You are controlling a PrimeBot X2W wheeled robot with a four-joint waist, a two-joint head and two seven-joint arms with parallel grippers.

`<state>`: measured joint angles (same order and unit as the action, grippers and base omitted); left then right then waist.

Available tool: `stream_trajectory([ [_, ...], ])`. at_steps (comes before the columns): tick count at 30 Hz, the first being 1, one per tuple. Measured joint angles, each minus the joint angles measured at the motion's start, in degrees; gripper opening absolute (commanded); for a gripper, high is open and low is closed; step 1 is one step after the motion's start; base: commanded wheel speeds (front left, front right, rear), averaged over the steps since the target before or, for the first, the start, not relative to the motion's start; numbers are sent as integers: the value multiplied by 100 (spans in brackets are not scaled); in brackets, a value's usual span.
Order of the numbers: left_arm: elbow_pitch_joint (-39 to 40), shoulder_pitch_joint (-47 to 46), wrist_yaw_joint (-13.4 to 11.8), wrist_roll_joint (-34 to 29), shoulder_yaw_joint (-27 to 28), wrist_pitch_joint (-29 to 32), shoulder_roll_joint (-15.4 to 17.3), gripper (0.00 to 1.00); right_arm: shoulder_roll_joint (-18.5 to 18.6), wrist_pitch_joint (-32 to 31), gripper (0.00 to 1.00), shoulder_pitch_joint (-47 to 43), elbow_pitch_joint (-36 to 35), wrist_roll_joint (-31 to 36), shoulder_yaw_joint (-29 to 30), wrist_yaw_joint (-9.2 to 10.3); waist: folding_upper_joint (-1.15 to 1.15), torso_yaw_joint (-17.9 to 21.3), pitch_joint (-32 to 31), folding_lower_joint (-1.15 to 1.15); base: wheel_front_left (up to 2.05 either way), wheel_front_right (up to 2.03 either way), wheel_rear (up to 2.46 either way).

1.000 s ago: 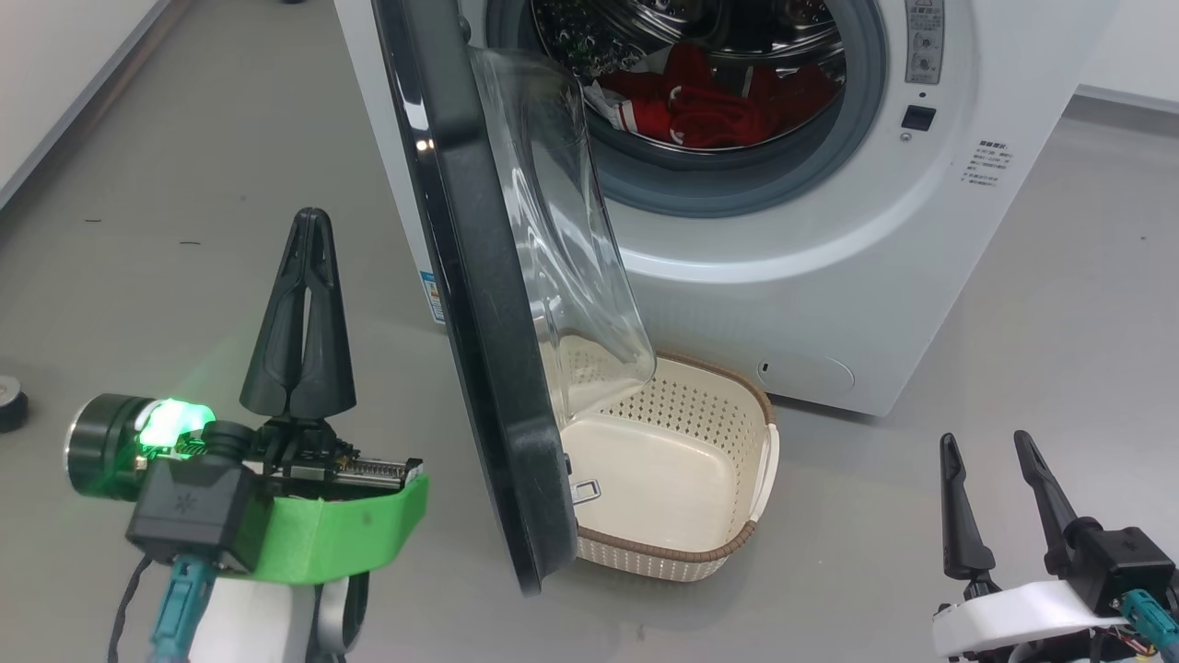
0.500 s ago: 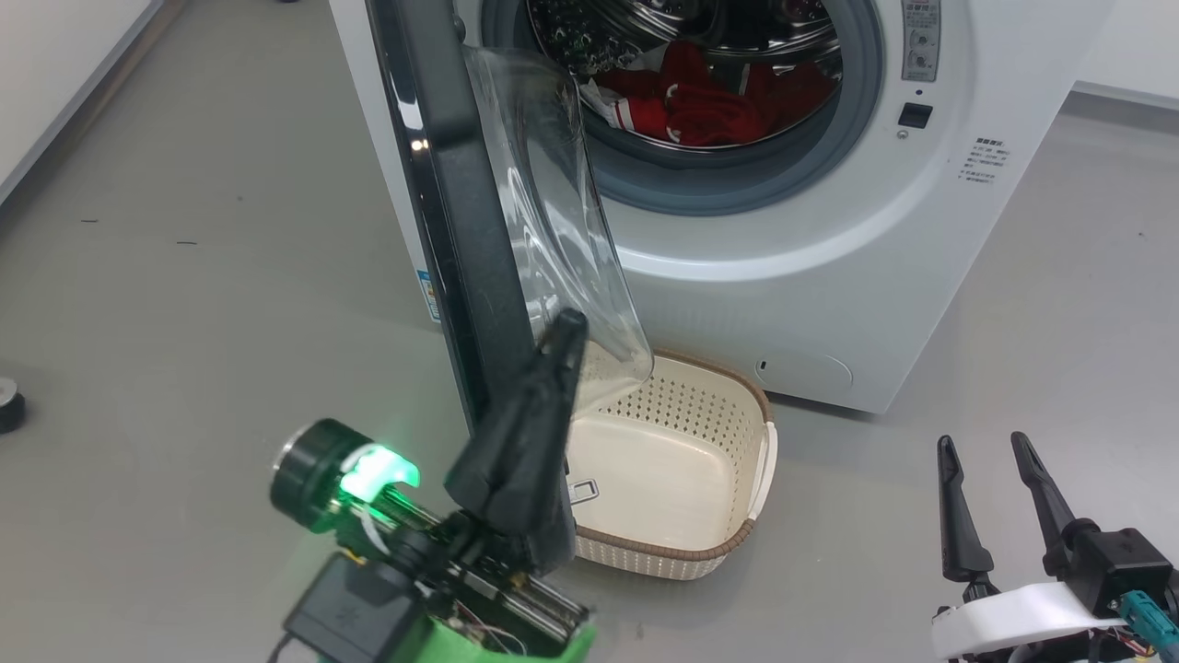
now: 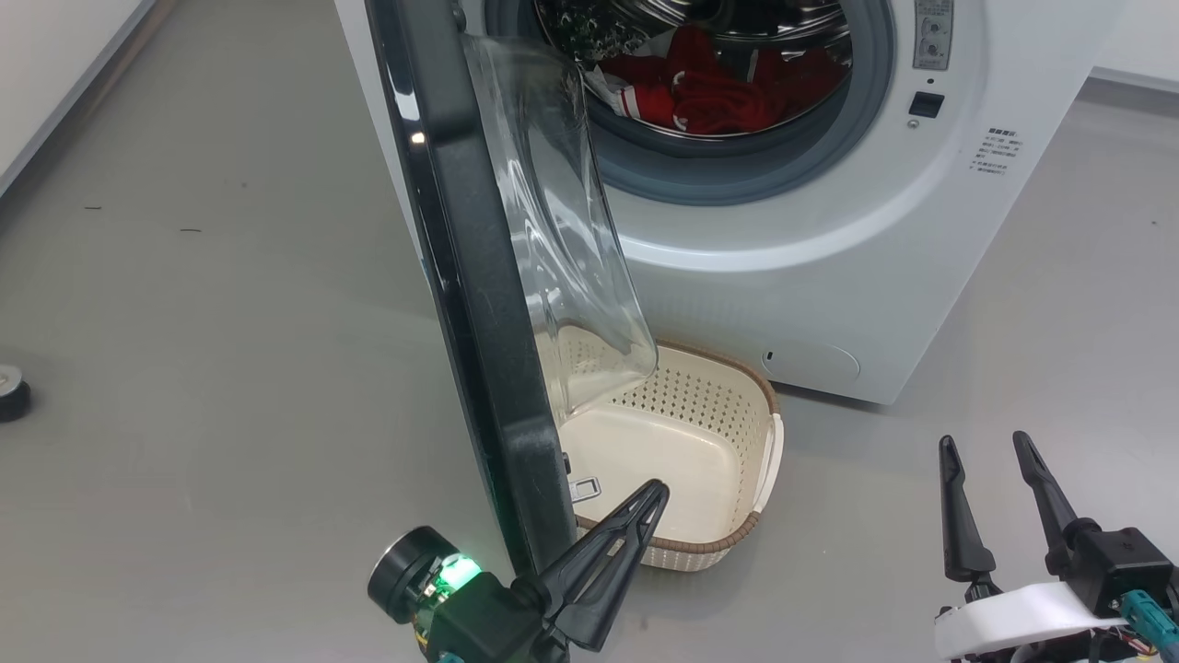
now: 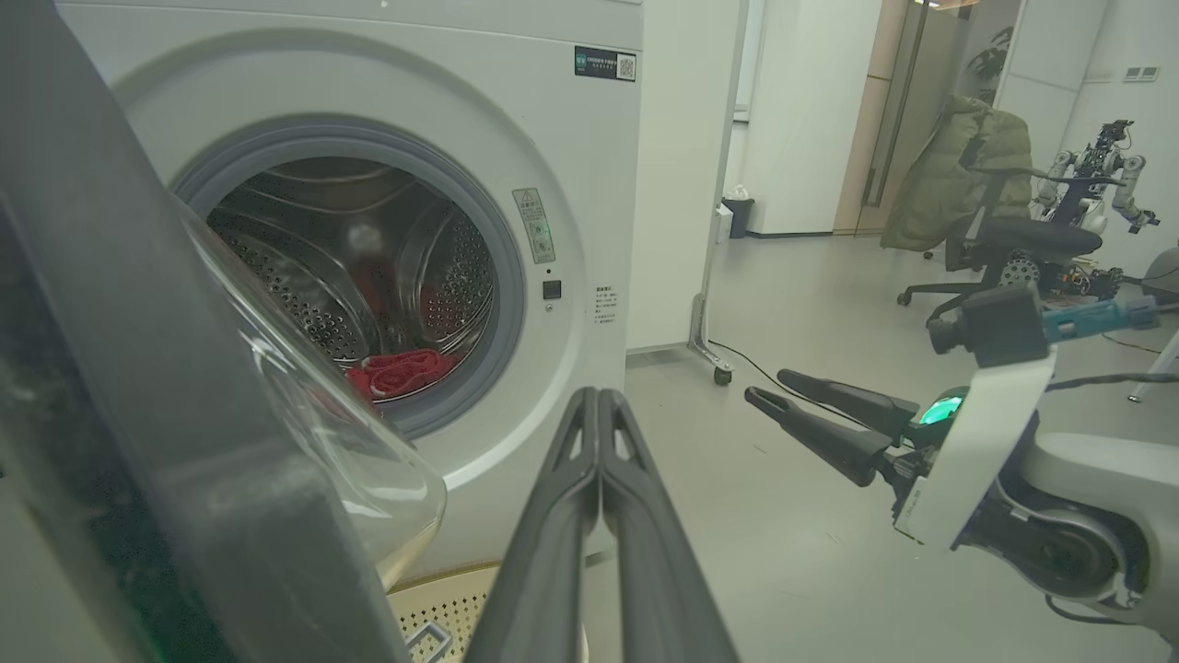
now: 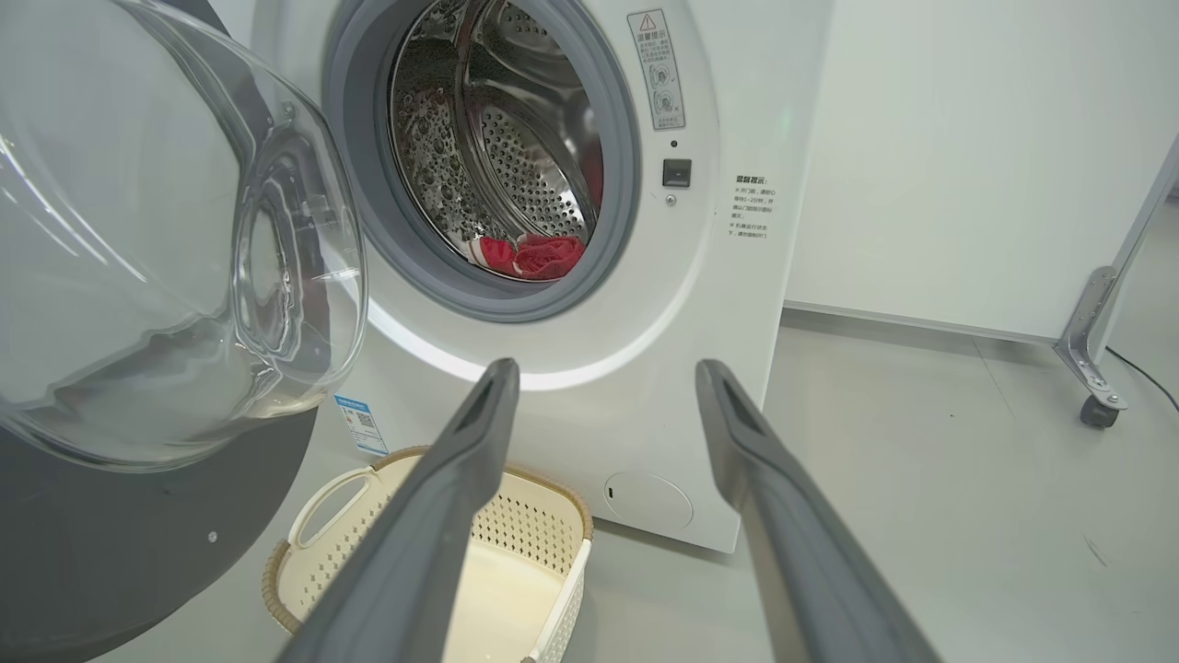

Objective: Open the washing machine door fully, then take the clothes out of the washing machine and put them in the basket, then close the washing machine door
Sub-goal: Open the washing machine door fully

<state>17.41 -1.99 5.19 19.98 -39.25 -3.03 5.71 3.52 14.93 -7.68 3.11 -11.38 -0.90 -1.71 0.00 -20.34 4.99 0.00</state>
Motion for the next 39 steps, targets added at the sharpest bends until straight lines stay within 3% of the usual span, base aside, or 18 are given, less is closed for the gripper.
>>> stream_trajectory([
  [14, -905, 103, -221, -42, 382, 227, 62, 0, -29, 0, 100, 16, 53, 44, 66, -76, 0, 69, 54, 0, 0, 0, 0],
  [39, -1290, 89, -475, -38, 519, 40, -102, 0, -96, 0, 100, 12, 109, 62, 257, -127, 0, -173, -8, 0, 0, 0, 0],
])
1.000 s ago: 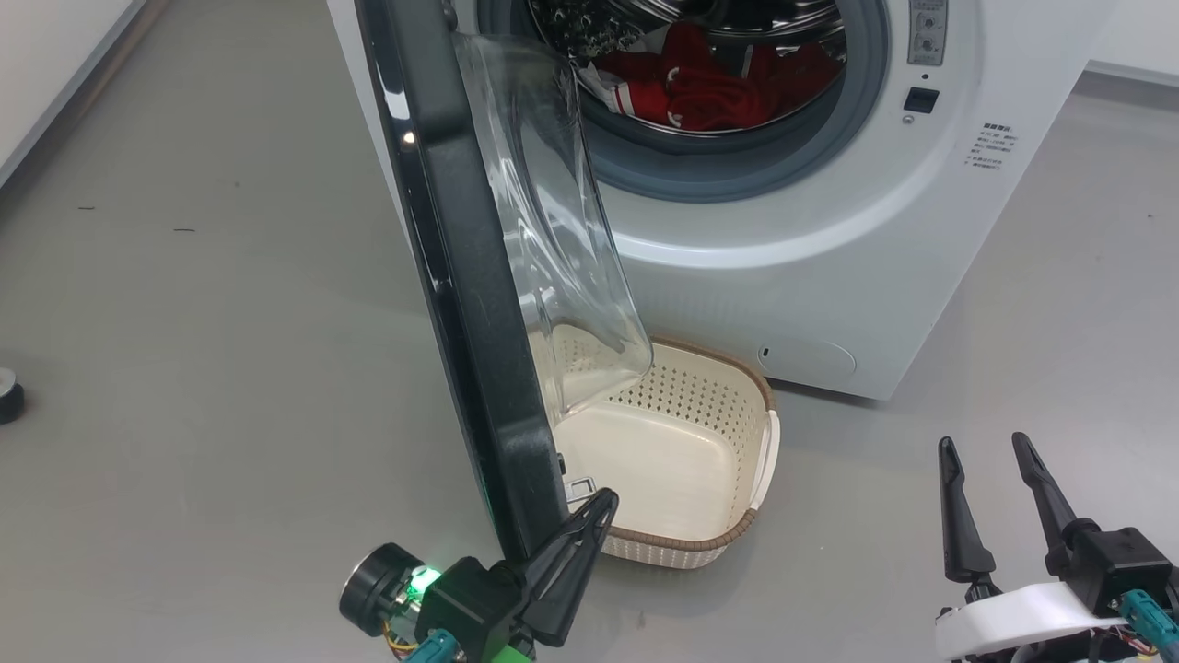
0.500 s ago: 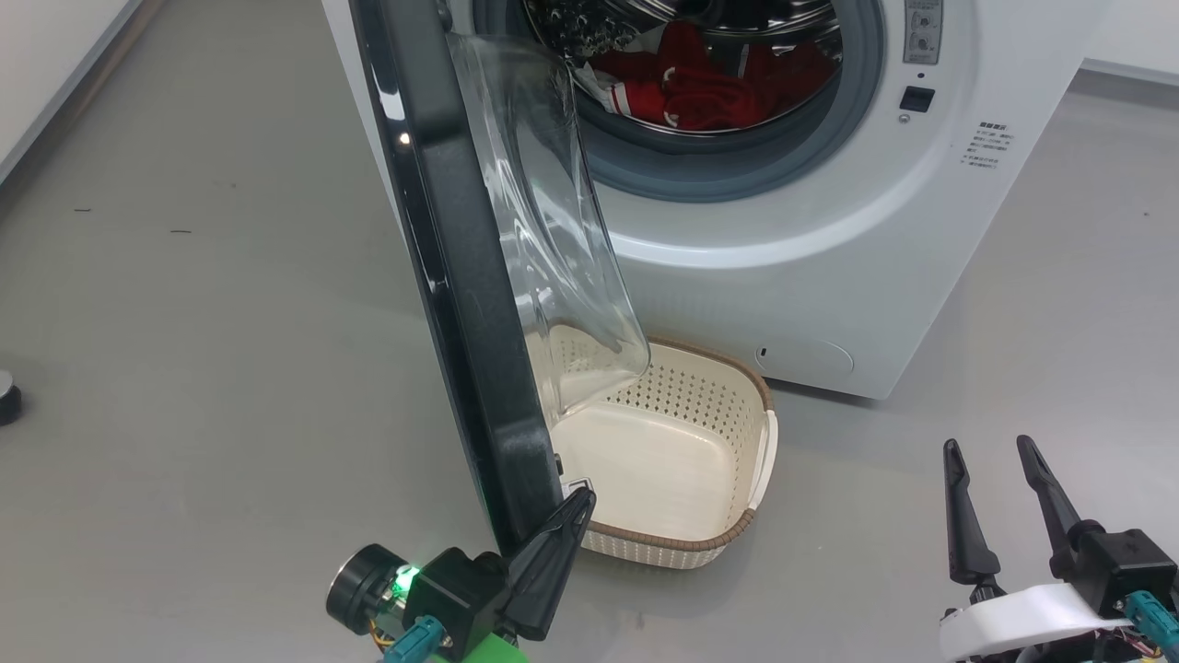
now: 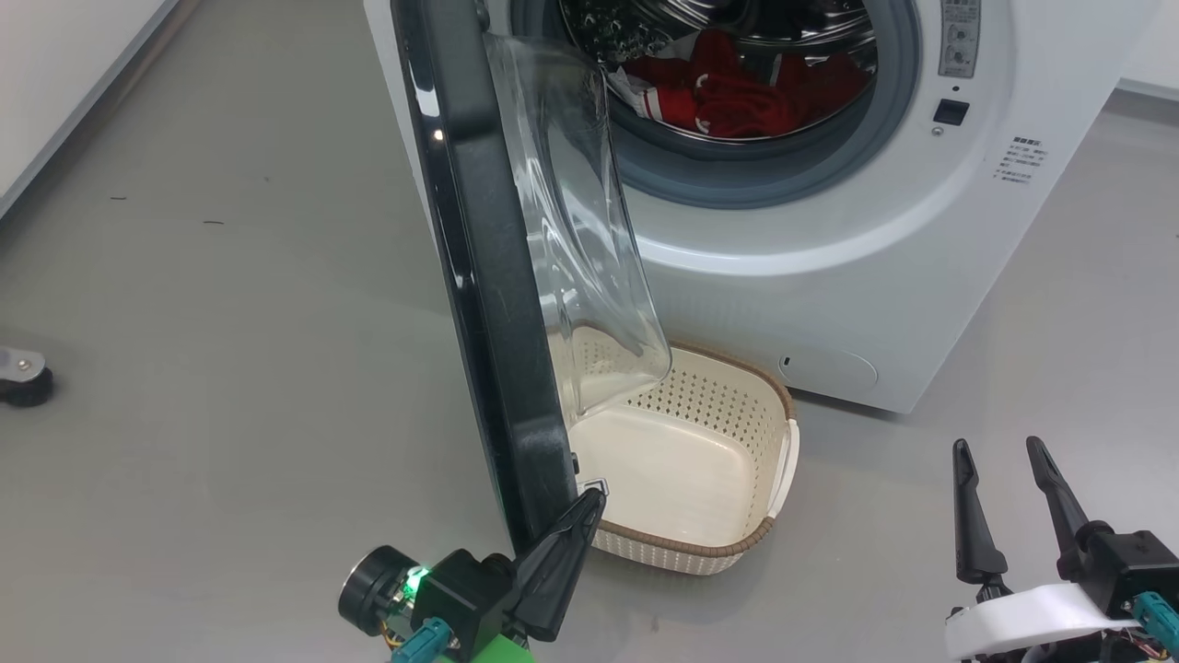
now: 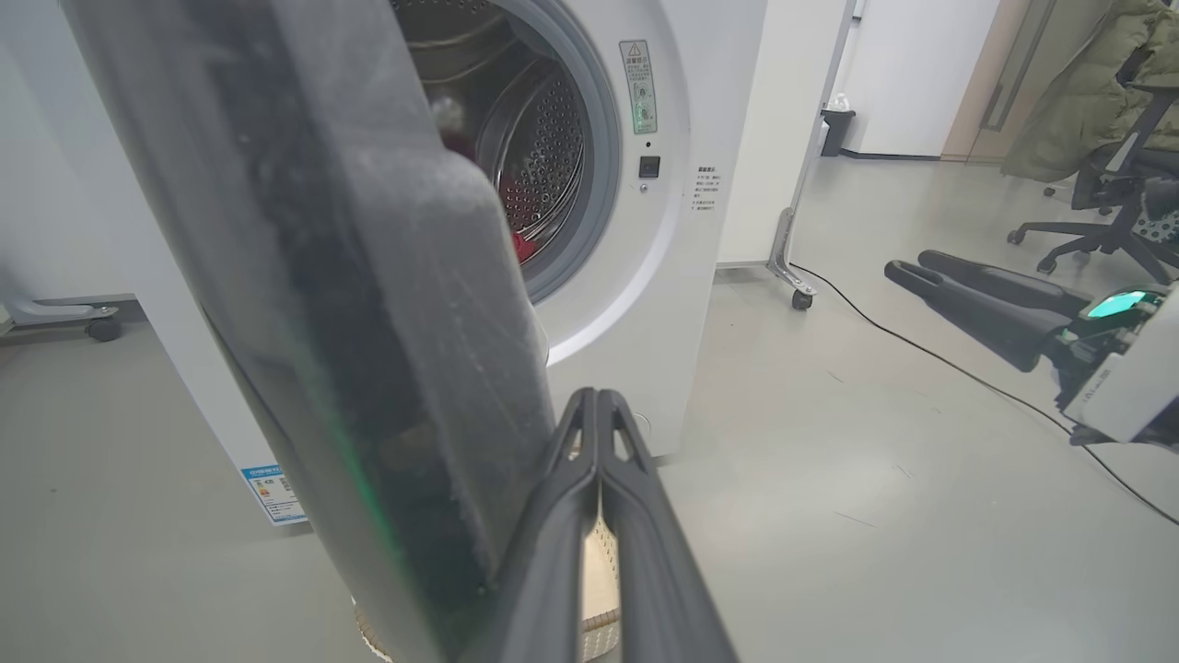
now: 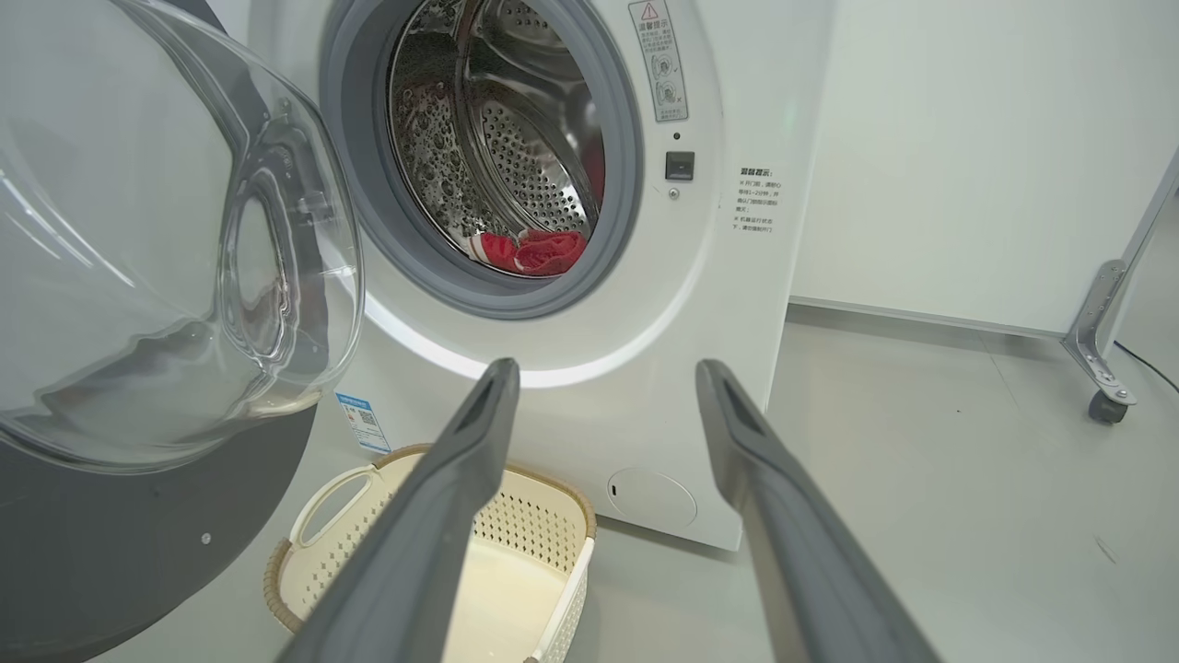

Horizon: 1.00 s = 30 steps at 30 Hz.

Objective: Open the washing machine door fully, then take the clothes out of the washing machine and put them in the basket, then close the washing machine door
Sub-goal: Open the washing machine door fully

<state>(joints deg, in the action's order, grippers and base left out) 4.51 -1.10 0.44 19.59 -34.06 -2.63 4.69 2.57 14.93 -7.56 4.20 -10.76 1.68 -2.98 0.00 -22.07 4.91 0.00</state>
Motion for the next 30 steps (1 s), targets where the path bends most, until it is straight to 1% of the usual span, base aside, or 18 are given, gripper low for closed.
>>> stream_trajectory([
  [6, -14, 2, -30, 0, -16, -55, -13, 0, -5, 0, 100, -1, -4, 27, 21, -16, 0, -127, 8, 0, 0, 0, 0],
  [8, -14, 3, -75, -1, -27, -83, -20, 0, -8, 0, 100, -1, -10, 32, 40, -45, 0, -169, 19, 0, 0, 0, 0],
  [13, -47, 14, -176, -1, -15, -156, -45, 0, -11, 0, 100, -1, -12, 37, 94, -46, 0, -294, 39, 0, 0, 0, 0],
  [24, -125, 23, -371, -9, 218, -258, -51, 0, -18, 0, 100, 0, -19, 82, 110, -49, 0, -527, 77, 0, 0, 0, 0],
  [30, -192, 40, -514, -63, 503, -350, -37, 0, -22, 0, 100, 3, -16, 85, 89, -100, 0, -573, 108, 0, 0, 0, 0],
])
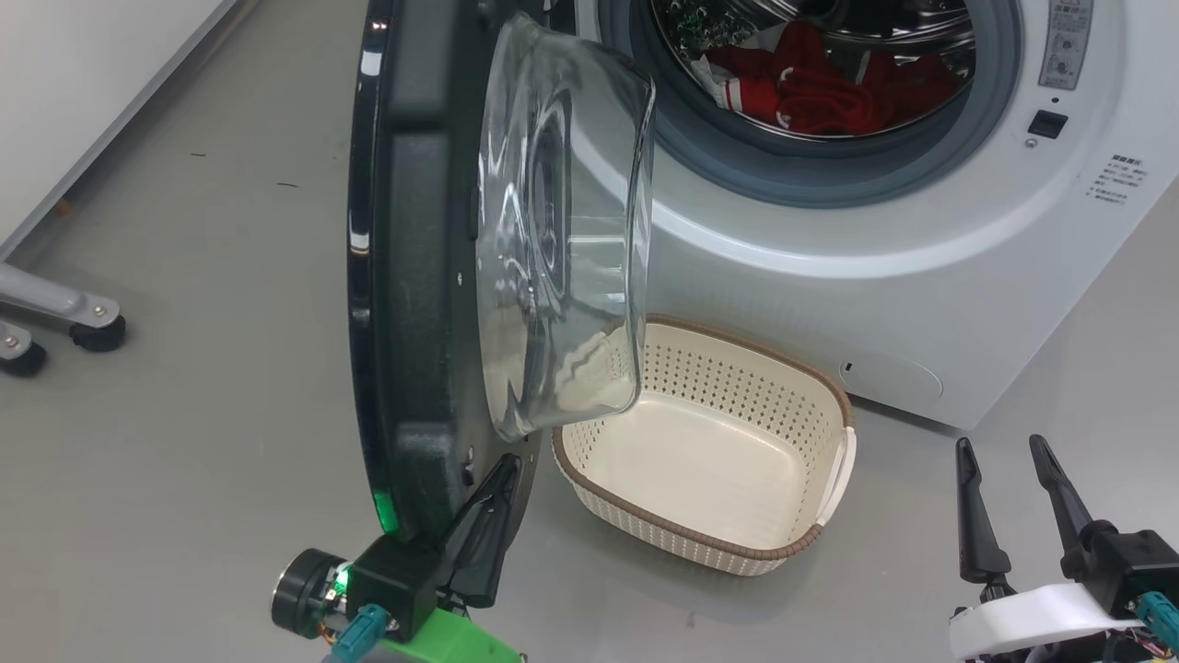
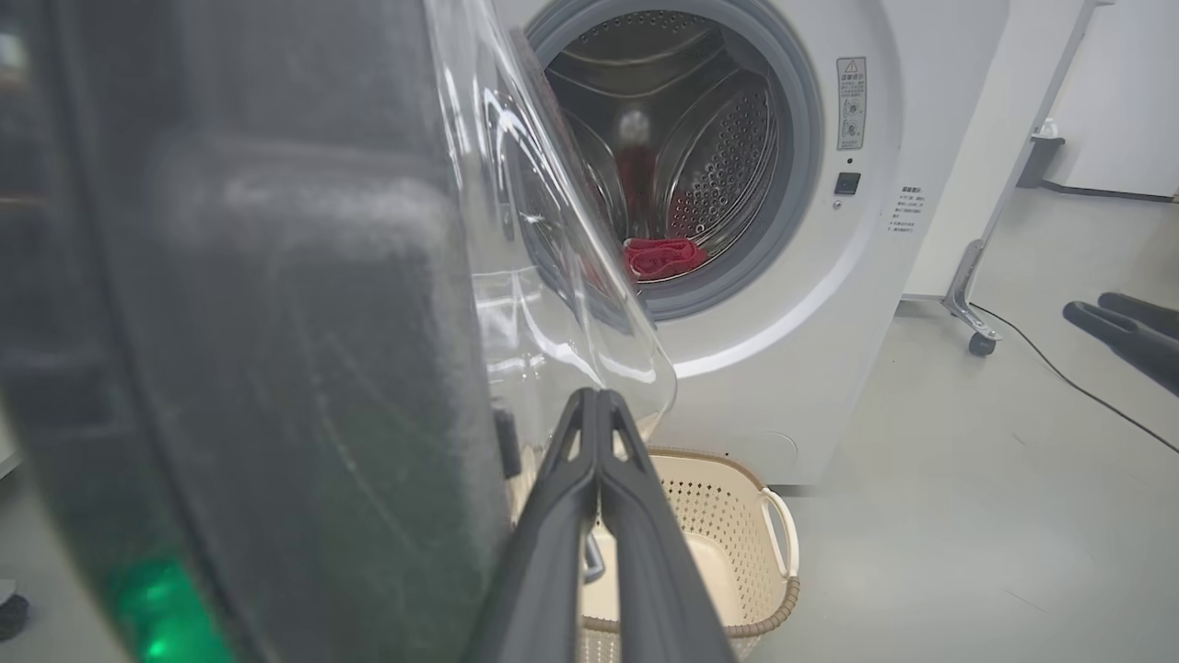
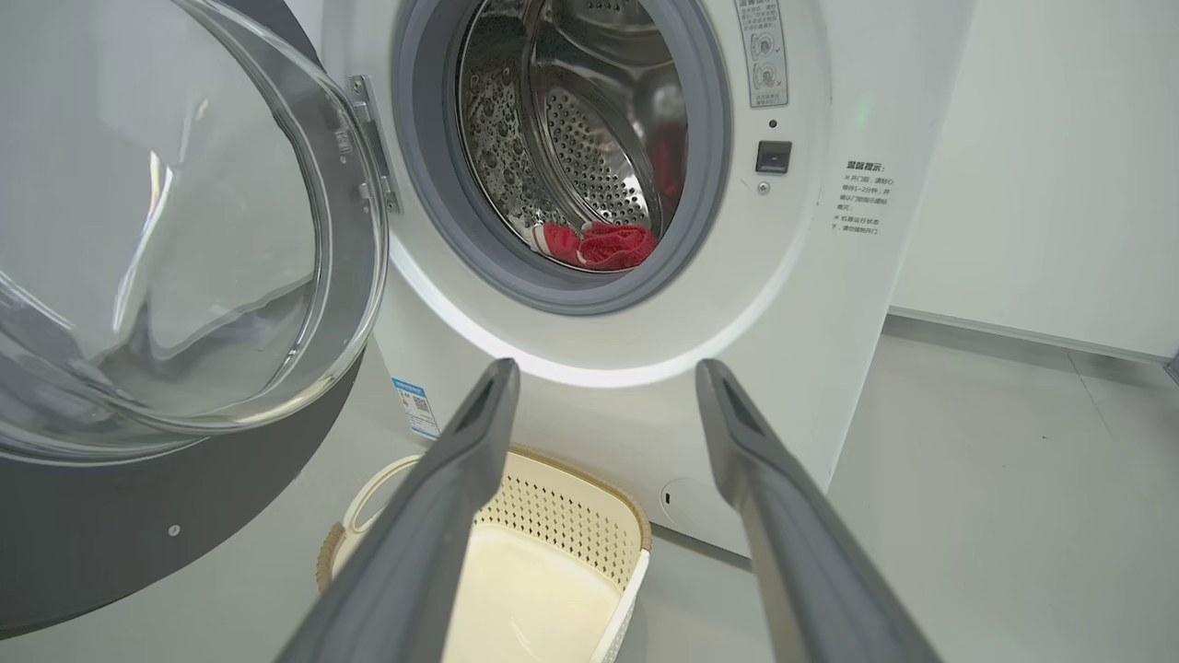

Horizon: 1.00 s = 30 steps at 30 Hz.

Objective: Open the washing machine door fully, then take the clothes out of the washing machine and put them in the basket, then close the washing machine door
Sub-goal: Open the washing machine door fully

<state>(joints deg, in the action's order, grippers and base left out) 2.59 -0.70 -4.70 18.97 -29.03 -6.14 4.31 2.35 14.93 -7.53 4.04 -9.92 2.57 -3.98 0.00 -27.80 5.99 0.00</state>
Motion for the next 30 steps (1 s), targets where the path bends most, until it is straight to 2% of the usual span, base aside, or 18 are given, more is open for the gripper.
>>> stream_trajectory([
  [12, -46, 80, -151, -51, 882, -227, 86, 0, -8, 0, 100, 23, 2, 52, -21, -16, 0, 66, 68, 0, 0, 0, 0],
  [18, -79, 79, -155, -58, 1222, -304, 79, 0, -7, 0, 100, 45, 1, 56, 16, -18, 0, 123, 128, 0, 0, 0, 0],
  [30, -274, 67, -166, 31, 2288, -538, 76, 0, -7, 0, 100, 126, -4, 101, 47, -66, 0, 215, 270, 0, 0, 0, 0],
])
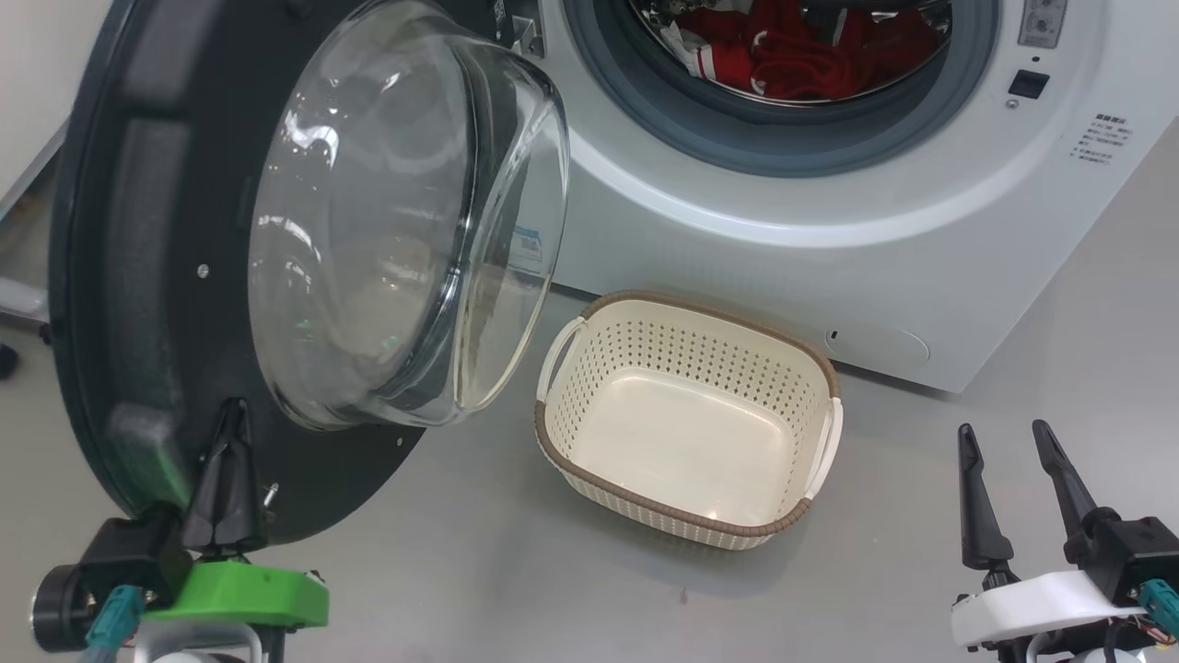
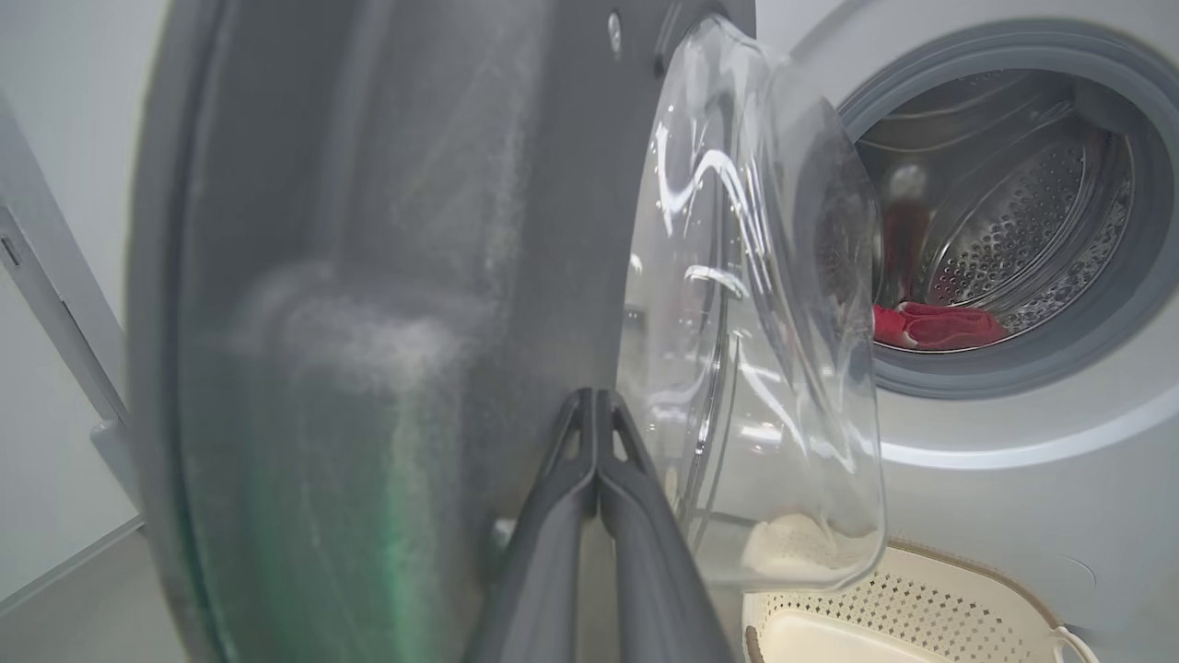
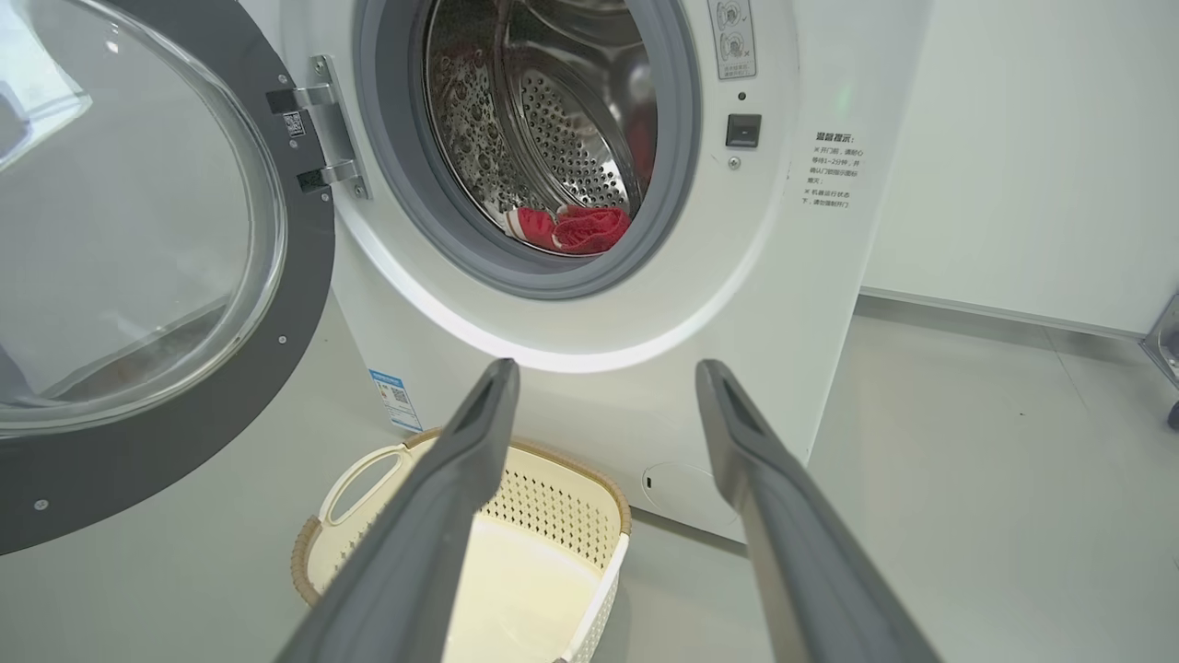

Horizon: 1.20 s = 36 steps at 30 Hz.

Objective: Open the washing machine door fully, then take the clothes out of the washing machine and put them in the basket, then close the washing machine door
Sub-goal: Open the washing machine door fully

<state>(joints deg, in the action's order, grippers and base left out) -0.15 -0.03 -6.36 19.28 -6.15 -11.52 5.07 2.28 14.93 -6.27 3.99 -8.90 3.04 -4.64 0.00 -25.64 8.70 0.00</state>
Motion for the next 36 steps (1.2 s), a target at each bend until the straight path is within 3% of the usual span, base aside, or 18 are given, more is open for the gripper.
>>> stream_trajectory([
  [10, -337, -206, -27, 41, 850, -126, -40, 0, 14, 0, 100, 38, -2, 68, 13, -36, 0, 95, 124, 0, 0, 0, 0],
  [21, -767, -586, -41, 73, 1367, -176, -32, 0, 33, 0, 100, 78, -2, 100, 10, -82, 0, 165, 200, 0, 0, 0, 0],
  [36, -1022, -758, -42, 71, 1401, -268, -122, 0, 34, 0, 100, 253, 14, 108, -11, -129, 0, 277, 274, 0, 0, 0, 0],
])
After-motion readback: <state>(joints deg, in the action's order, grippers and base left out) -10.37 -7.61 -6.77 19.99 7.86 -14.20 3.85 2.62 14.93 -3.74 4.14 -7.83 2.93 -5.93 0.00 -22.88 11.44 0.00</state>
